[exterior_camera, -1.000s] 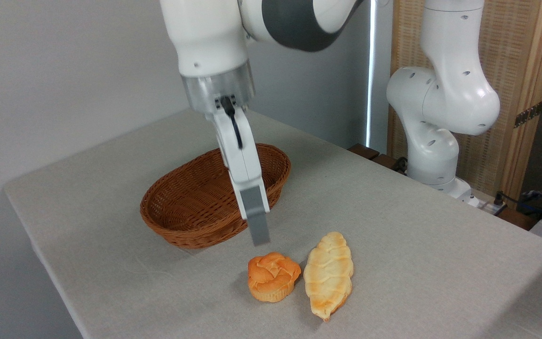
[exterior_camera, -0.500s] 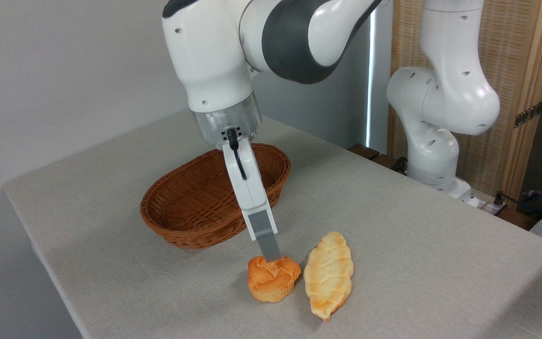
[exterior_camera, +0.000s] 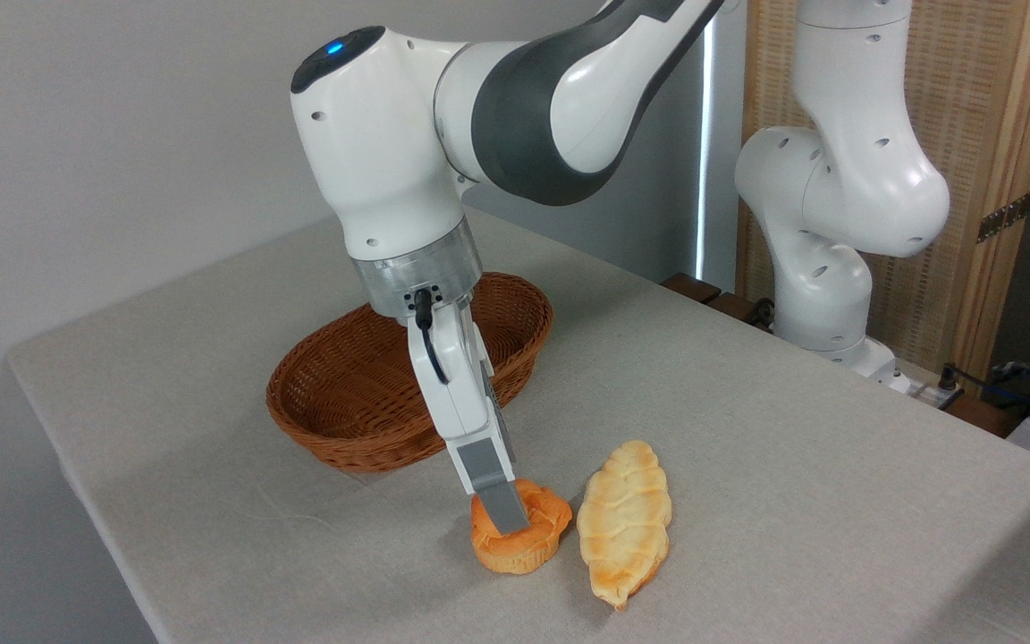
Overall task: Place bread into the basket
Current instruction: 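Close the gripper on the orange bread roll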
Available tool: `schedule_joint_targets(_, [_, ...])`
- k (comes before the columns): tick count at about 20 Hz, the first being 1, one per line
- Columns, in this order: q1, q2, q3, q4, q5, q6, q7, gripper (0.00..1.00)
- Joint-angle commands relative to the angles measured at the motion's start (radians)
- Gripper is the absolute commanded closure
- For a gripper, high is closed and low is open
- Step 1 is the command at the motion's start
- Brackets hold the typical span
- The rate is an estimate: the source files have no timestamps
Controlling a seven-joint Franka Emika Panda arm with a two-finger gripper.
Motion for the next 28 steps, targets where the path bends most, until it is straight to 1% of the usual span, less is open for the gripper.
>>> schedule_joint_targets(1, [-0.008, 0.008, 0.003, 0.001, 0.016, 0.014, 0.015, 0.0])
schedule_joint_targets(9, [-0.008, 0.062, 0.003, 0.002, 0.021, 0.045, 0.015, 0.0])
schedule_joint_targets(14, [-0.009, 0.088, 0.002, 0.001, 0.021, 0.045, 0.016, 0.0])
schedule_joint_targets(17, [-0.009, 0.09, -0.008, 0.001, 0.021, 0.045, 0.015, 0.0])
schedule_joint_targets(18, [-0.009, 0.09, -0.008, 0.001, 0.021, 0.043, 0.016, 0.01])
schedule_joint_targets(20, [-0.008, 0.09, -0.008, 0.001, 0.021, 0.043, 0.018, 0.22])
schedule_joint_targets(21, [-0.008, 0.09, -0.009, 0.001, 0.021, 0.043, 0.018, 0.4])
schedule_joint_targets(22, [-0.008, 0.09, -0.009, 0.001, 0.021, 0.043, 0.018, 0.54])
schedule_joint_targets(23, [-0.008, 0.09, -0.009, 0.001, 0.019, 0.043, 0.018, 0.65])
schedule_joint_targets(24, [-0.008, 0.09, -0.009, 0.002, 0.019, 0.043, 0.018, 0.69])
schedule_joint_targets(28, [-0.008, 0.09, -0.009, 0.002, 0.017, 0.043, 0.016, 0.68])
